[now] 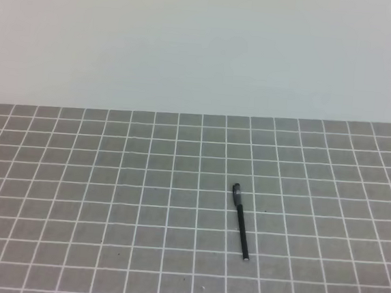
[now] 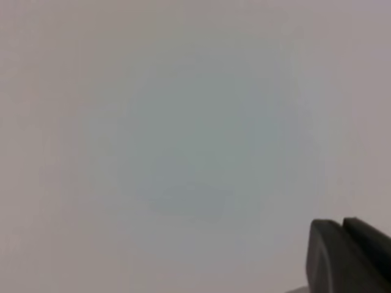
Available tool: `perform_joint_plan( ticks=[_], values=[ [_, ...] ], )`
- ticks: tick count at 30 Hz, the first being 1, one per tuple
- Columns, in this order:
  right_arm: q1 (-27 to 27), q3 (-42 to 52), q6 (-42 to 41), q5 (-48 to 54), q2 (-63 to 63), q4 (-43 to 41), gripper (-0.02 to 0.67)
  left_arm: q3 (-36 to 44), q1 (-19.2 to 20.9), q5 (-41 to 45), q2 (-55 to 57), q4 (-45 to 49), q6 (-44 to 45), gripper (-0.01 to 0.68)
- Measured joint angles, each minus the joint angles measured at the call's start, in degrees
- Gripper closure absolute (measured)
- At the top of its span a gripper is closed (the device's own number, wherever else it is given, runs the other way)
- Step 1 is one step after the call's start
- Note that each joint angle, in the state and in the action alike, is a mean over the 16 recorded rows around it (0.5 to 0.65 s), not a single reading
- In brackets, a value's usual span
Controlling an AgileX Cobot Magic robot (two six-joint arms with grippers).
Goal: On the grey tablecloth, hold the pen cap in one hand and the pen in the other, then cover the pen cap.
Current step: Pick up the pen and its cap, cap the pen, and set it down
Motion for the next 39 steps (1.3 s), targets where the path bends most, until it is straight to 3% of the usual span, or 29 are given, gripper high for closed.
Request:
perform_joint_plan(
  ticks=[5, 8, 19, 24, 32, 39],
  values=[
    [0.00, 0.00, 0.00, 0.02, 0.00, 0.00, 0.646, 0.01, 6.10, 2.14, -3.05, 3.27, -3.67, 0.674],
    [0.00, 0.00, 0.00, 0.03, 0.00, 0.00, 0.646, 0.00, 8.48, 4.06, -4.42, 11.54, -13.49, 0.674],
    [0.00, -0.15, -0.36, 0.00, 0.04, 0.02, 0.646, 4.05, 10.95, 10.80, -9.55, 66.40, -74.75, 0.674],
    [0.00, -0.15, -0.60, 0.02, 0.04, 0.02, 0.645, 9.84, 10.95, 8.36, -13.88, 83.57, -94.15, 0.674],
    [0.00, -0.15, -0.77, 0.09, 0.06, 0.02, 0.645, 21.62, 10.92, -1.29, -21.81, 92.19, -104.40, 0.674],
    [0.00, -0.15, -0.80, 0.15, 0.10, 0.02, 0.645, 28.22, 10.90, -2.48, -26.75, 95.61, -107.86, 0.674]
  ],
)
